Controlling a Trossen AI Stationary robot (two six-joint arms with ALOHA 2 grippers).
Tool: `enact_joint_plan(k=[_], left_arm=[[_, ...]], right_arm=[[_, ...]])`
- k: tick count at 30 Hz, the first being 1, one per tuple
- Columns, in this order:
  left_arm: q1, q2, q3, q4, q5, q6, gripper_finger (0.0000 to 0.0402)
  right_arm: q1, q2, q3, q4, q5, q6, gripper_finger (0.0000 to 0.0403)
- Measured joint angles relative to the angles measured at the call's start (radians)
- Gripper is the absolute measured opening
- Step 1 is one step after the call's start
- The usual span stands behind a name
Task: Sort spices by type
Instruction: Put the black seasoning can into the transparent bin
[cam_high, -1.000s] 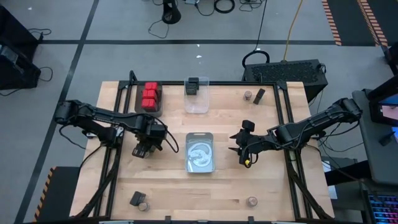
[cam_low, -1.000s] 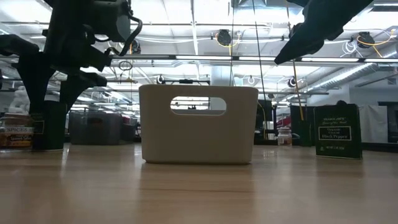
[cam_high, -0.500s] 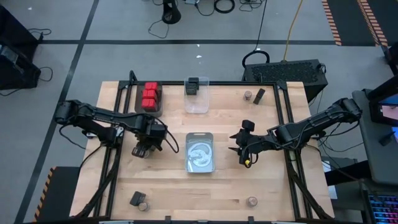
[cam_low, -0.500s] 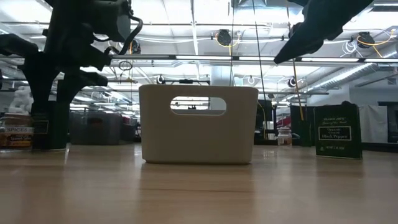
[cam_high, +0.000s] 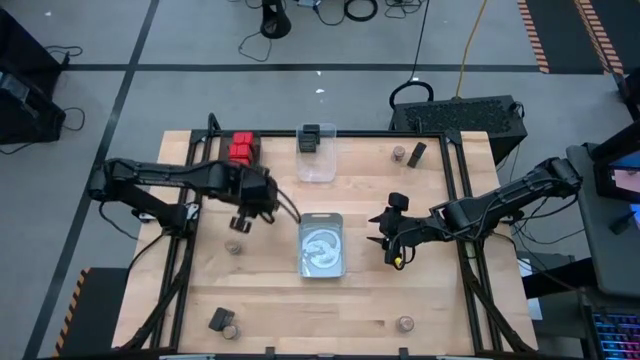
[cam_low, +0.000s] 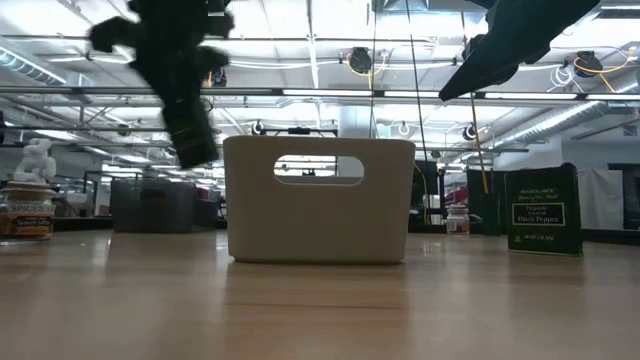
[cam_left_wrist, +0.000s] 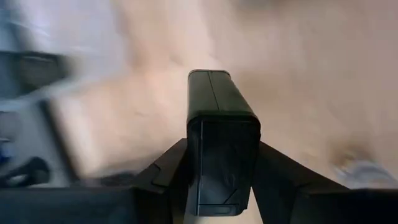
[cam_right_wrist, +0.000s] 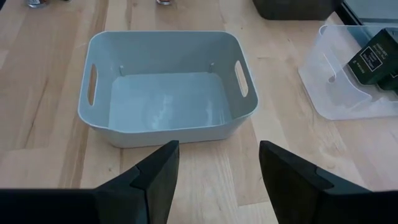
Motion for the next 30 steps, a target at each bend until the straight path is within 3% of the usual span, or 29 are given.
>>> enact_joint_plan(k=[8, 12, 20, 30], left_arm=[[0.124, 0.000, 0.117, 0.259, -0.033, 0.125, 0.0143], [0.214, 0.014, 0.120, 0.386, 0.045, 0.126, 0.0143], [0.402, 0.151, 0.123, 0.439, 0.187, 0.162, 0.0143], [0.524, 0.350, 0.318, 0.438, 0.317, 0.181, 0.0143]], right_arm=[[0.000, 0.000, 0.000, -0.001, 0.000, -0.009, 0.0205], [0.000, 0.000, 0.000, -0.002, 0.000, -0.010, 0.0205], [-0.002, 0.000, 0.000, -0.002, 0.002, -0.041, 0.0205], [-0.037, 0.000, 0.000, -0.004, 0.005, -0.098, 0.0205]])
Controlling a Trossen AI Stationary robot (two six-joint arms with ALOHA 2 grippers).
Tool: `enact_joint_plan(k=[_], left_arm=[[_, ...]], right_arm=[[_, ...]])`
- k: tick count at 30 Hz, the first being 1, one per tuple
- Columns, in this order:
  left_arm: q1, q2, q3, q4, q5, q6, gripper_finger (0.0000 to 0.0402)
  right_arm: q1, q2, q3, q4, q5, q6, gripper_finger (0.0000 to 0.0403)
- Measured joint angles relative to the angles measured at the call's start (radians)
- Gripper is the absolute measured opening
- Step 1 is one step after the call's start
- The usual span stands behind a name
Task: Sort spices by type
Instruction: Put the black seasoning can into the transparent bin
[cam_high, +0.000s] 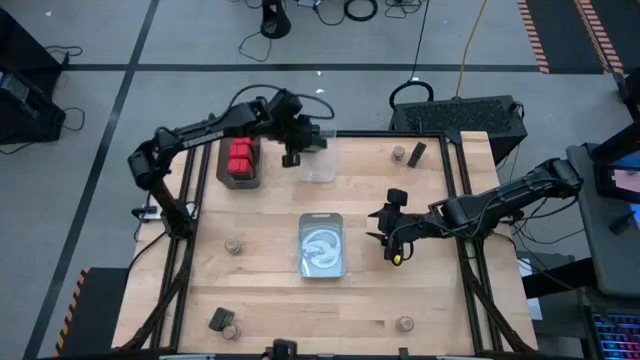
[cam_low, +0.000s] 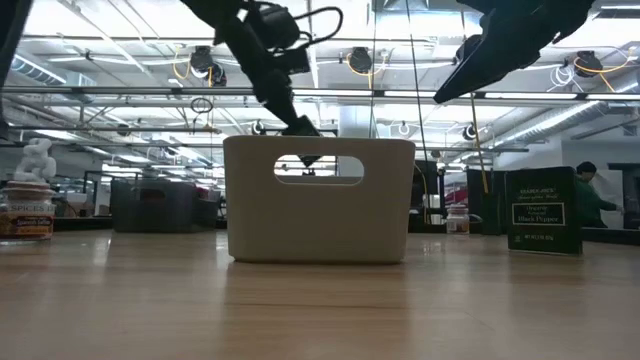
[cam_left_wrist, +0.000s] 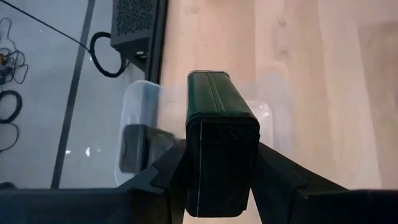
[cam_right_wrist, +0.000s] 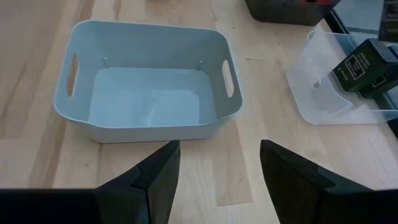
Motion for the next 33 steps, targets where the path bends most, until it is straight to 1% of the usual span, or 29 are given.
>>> enact_joint_plan(k=[3, 6, 10, 12, 16, 20, 25, 33], left_arm=[[0.024, 0.055, 0.050, -0.013, 0.033, 0.000, 0.0142], [0.037, 0.113, 0.088, -0.060, 0.060, 0.000, 0.0142], [0.047, 0.182, 0.136, -0.136, 0.061, 0.022, 0.0142], [0.048, 0.204, 0.145, -0.144, 0.058, 0.037, 0.0142], [0.048, 0.224, 0.148, -0.145, 0.043, 0.081, 0.0142], [0.057, 0.253, 0.148, -0.165, -0.007, 0.096, 0.0142], [0.072, 0.282, 0.148, -0.154, -0.014, 0.097, 0.0142], [0.076, 0.284, 0.148, -0.150, -0.016, 0.123, 0.0142]], right_arm=[[-0.011, 0.000, 0.000, 0.000, 0.000, -0.020, 0.0205], [-0.020, 0.000, 0.000, -0.001, 0.000, -0.040, 0.0205], [-0.030, 0.000, 0.000, -0.003, -0.001, -0.055, 0.0205], [-0.031, 0.000, 0.000, -0.003, -0.001, -0.060, 0.0205], [-0.032, 0.000, 0.000, -0.003, -0.001, -0.068, 0.0205], [-0.032, 0.000, 0.000, -0.002, -0.001, -0.068, 0.0205], [-0.032, 0.000, 0.000, -0.001, -0.001, -0.068, 0.0205], [-0.032, 0.000, 0.000, -0.001, -0.001, -0.068, 0.0205]])
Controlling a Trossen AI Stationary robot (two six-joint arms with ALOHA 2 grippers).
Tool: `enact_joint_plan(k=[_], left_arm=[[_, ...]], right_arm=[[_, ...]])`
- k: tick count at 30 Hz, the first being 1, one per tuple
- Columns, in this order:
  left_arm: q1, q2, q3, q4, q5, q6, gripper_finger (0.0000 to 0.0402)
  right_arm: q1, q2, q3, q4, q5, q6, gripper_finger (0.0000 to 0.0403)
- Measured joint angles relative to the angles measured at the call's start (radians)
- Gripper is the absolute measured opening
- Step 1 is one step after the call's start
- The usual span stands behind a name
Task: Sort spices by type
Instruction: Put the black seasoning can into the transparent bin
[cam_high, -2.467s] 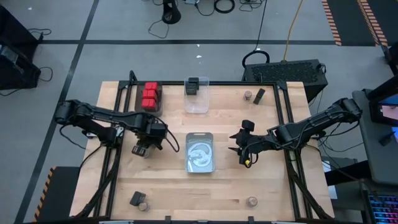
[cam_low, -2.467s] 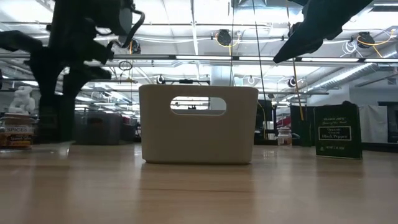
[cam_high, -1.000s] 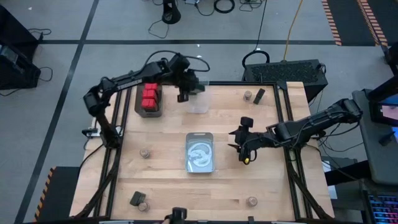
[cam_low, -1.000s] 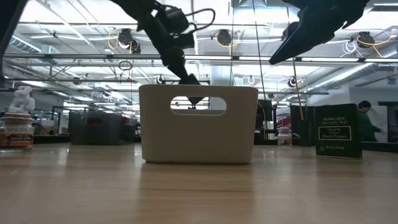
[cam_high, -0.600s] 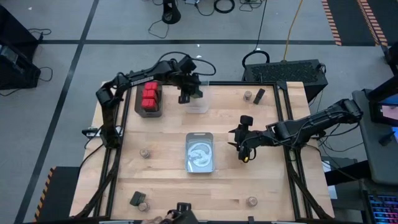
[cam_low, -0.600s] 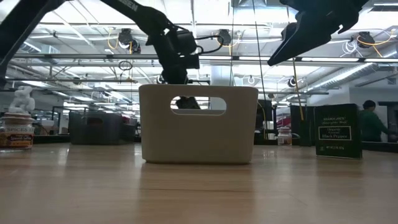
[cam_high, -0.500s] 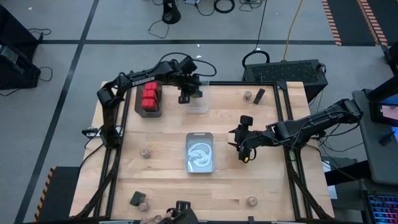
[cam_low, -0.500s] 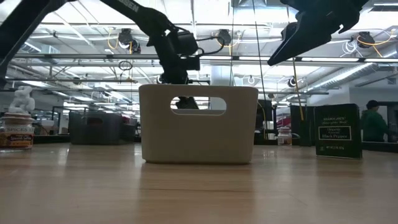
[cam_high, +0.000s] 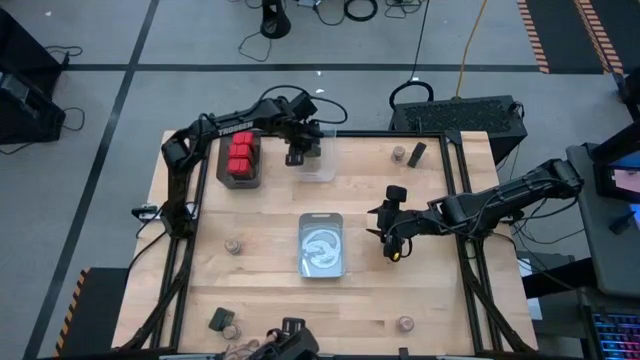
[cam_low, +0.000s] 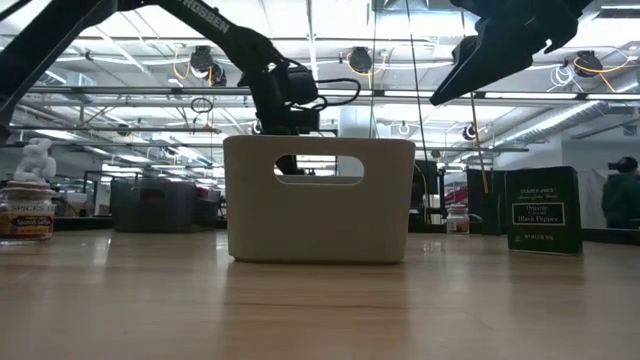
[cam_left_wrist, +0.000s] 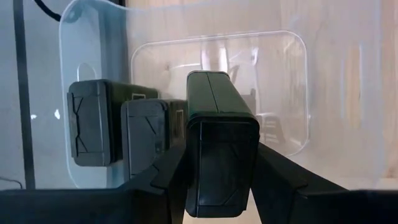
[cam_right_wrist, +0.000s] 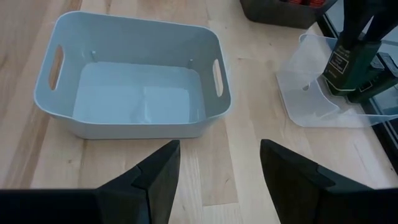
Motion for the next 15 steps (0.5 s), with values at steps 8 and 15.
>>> enact_joint_plan(k=[8, 15], left_arm=[[0.000, 0.000, 0.000, 0.005, -0.022, 0.001, 0.0156], [-0.010, 0.000, 0.000, 0.006, -0.035, 0.006, 0.0175]], right_arm=[[0.000, 0.000, 0.000, 0.000, 0.000, 0.000, 0.0205], [0.000, 0.000, 0.000, 0.000, 0.000, 0.000, 0.0205]])
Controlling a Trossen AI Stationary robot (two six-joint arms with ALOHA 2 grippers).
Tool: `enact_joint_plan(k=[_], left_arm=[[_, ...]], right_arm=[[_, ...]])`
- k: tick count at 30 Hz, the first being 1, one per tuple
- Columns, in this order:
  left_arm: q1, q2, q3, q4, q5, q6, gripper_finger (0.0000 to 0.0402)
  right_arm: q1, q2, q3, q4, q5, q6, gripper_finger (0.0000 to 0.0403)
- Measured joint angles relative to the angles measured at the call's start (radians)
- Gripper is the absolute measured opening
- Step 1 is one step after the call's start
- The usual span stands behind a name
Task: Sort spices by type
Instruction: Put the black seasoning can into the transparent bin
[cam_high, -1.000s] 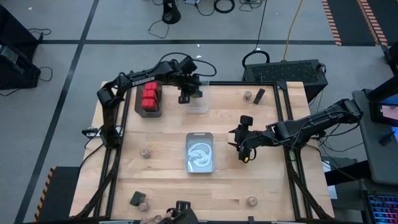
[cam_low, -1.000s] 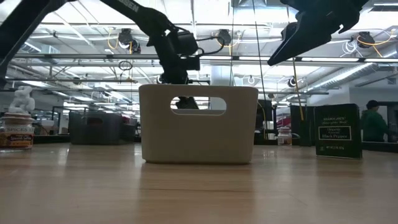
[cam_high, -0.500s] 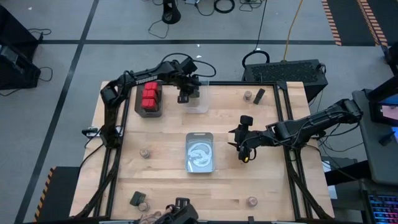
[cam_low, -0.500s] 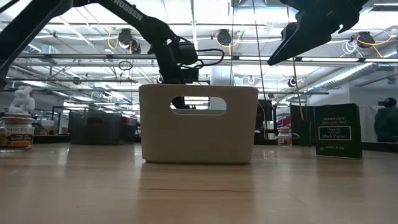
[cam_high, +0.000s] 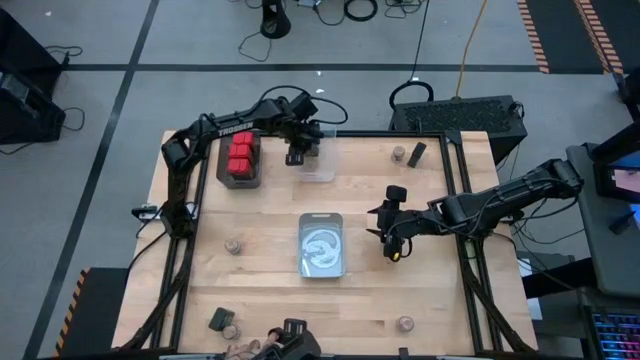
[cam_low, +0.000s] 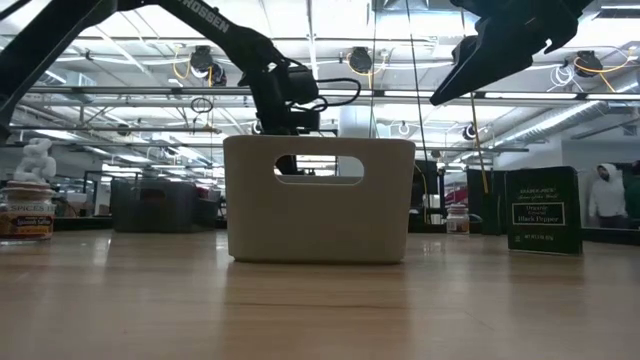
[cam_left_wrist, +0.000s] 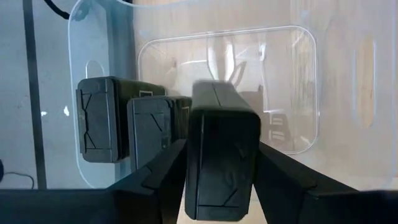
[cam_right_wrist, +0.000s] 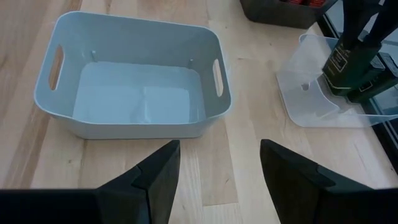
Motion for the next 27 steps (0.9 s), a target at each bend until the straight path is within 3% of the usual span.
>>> enact_joint_plan(k=[27], left_arm=[[-0.023, -0.004, -0.001, 0.006, -0.061, -0.008, 0.0178]], right_arm=[[0.000, 0.000, 0.000, 0.000, -0.001, 0.008, 0.0205]])
